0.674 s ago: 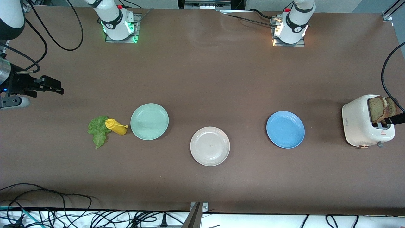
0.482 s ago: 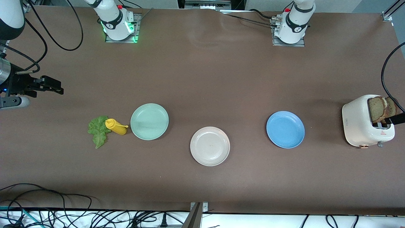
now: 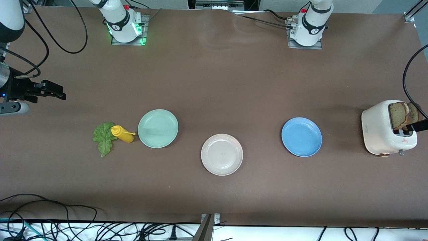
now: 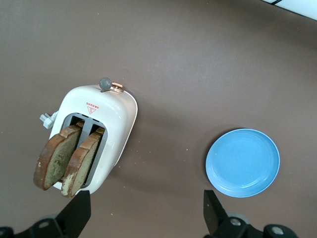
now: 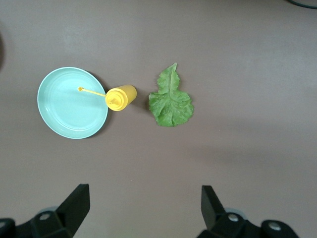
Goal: Make sandwich on beige plate with both arms
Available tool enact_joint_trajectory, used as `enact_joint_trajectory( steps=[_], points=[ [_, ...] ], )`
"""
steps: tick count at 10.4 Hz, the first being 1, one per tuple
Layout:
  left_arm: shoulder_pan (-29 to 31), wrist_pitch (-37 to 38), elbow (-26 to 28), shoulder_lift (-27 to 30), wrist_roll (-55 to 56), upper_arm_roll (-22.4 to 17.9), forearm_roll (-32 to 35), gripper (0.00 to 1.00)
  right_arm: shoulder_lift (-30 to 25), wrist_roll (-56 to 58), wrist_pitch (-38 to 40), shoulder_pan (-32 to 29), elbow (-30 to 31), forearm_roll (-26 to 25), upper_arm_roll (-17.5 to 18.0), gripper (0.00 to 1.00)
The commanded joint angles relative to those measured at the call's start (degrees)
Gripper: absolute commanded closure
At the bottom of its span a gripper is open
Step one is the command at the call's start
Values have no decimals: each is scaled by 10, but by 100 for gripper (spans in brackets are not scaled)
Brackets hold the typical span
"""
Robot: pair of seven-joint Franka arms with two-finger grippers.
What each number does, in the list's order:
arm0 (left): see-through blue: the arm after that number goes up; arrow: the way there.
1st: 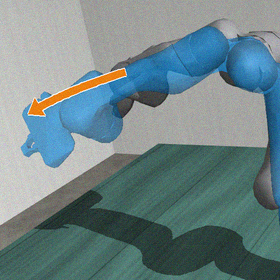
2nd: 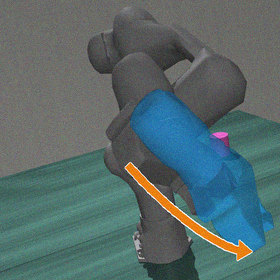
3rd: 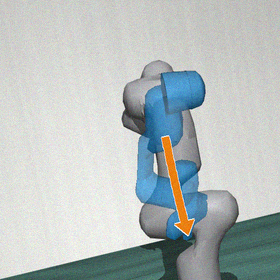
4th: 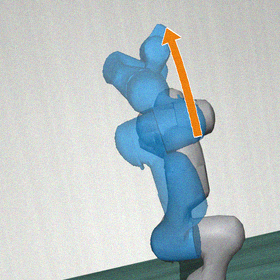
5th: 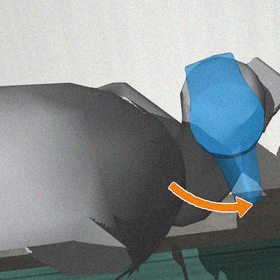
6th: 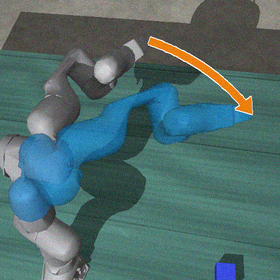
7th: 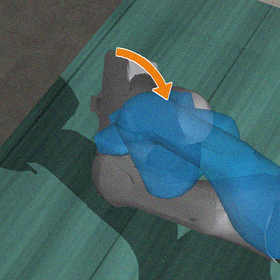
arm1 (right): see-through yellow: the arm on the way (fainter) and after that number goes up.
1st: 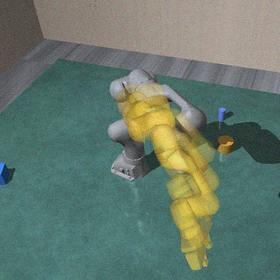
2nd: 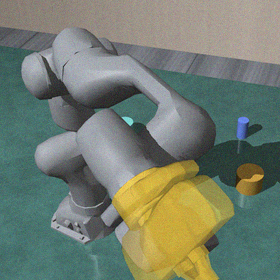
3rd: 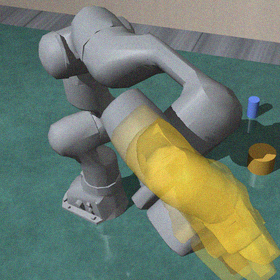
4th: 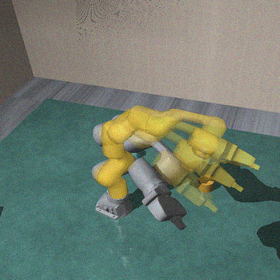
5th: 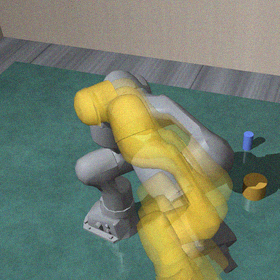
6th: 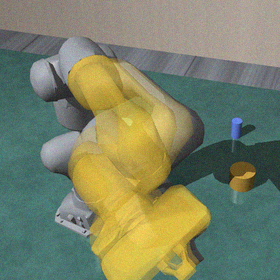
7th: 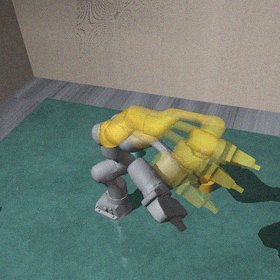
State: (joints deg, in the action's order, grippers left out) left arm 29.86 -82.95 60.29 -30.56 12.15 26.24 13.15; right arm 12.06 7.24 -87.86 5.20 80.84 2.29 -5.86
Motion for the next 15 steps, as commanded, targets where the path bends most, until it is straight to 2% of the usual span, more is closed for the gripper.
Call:
enact_joint_trajectory(
  steps=[1,15],
  points=[
    [6,-8,26,22,-2,-1,-17,0,-16,-2,2,3,6,-6,6,0],
    [-8,-8,34,21,1,15,-16,0,-3,14,-29,-4,6,-7,1,0]
  ],
)
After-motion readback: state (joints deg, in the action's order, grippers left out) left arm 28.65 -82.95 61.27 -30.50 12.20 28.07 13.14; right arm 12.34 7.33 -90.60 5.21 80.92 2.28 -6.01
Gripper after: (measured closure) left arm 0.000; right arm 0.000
